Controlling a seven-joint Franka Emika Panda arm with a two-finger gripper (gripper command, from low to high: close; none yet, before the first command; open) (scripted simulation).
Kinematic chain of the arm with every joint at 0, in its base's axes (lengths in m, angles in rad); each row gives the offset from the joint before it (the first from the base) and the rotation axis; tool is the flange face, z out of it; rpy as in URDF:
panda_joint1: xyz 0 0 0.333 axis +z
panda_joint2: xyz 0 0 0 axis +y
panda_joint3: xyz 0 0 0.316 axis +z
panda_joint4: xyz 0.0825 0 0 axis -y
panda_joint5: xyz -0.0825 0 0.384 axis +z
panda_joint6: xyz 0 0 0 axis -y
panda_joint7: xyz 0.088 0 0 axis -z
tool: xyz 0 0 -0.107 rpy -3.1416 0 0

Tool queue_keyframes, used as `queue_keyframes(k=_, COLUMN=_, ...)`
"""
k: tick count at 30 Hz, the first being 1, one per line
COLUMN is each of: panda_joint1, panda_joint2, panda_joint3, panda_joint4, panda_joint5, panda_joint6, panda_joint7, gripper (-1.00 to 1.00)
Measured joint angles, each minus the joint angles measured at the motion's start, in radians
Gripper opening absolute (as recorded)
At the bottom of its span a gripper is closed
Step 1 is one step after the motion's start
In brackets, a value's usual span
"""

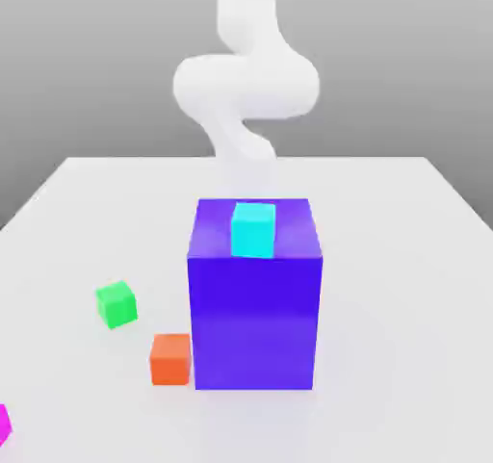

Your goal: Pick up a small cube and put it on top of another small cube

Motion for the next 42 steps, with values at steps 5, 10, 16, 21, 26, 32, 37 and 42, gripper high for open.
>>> queue_keyframes(k=5, panda_joint1=-0.134, panda_joint2=0.188, panda_joint3=0.046, panda_joint4=0.024, panda_joint5=-0.069, panda_joint6=0.036, panda_joint7=0.213, gripper=0.00)
queue_keyframes(k=10, panda_joint1=-0.239, panda_joint2=0.372, panda_joint3=0.065, panda_joint4=0.047, panda_joint5=-0.137, panda_joint6=0.070, panda_joint7=0.419, gripper=0.00)
queue_keyframes(k=16, panda_joint1=-0.329, panda_joint2=0.589, panda_joint3=0.044, panda_joint4=0.074, panda_joint5=-0.194, panda_joint6=0.113, panda_joint7=0.650, gripper=0.00)
queue_keyframes(k=21, panda_joint1=-0.410, panda_joint2=0.764, panda_joint3=0.015, panda_joint4=0.095, panda_joint5=-0.193, panda_joint6=0.156, panda_joint7=0.808, gripper=0.00)
queue_keyframes(k=26, panda_joint1=-0.448, panda_joint2=0.932, panda_joint3=-0.021, panda_joint4=0.113, panda_joint5=-0.134, panda_joint6=0.206, panda_joint7=0.927, gripper=0.00)
queue_keyframes(k=32, panda_joint1=-0.521, panda_joint2=1.122, panda_joint3=-0.039, panda_joint4=0.134, panda_joint5=0.012, panda_joint6=0.266, panda_joint7=1.019, gripper=0.00)
queue_keyframes(k=37, panda_joint1=-0.535, panda_joint2=1.290, panda_joint3=-0.036, panda_joint4=0.169, panda_joint5=0.042, panda_joint6=0.383, panda_joint7=1.027, gripper=-1.00)
queue_keyframes(k=42, panda_joint1=-0.535, panda_joint2=1.290, panda_joint3=-0.036, panda_joint4=0.169, panda_joint5=0.042, panda_joint6=0.386, panda_joint7=1.027, gripper=-1.00)
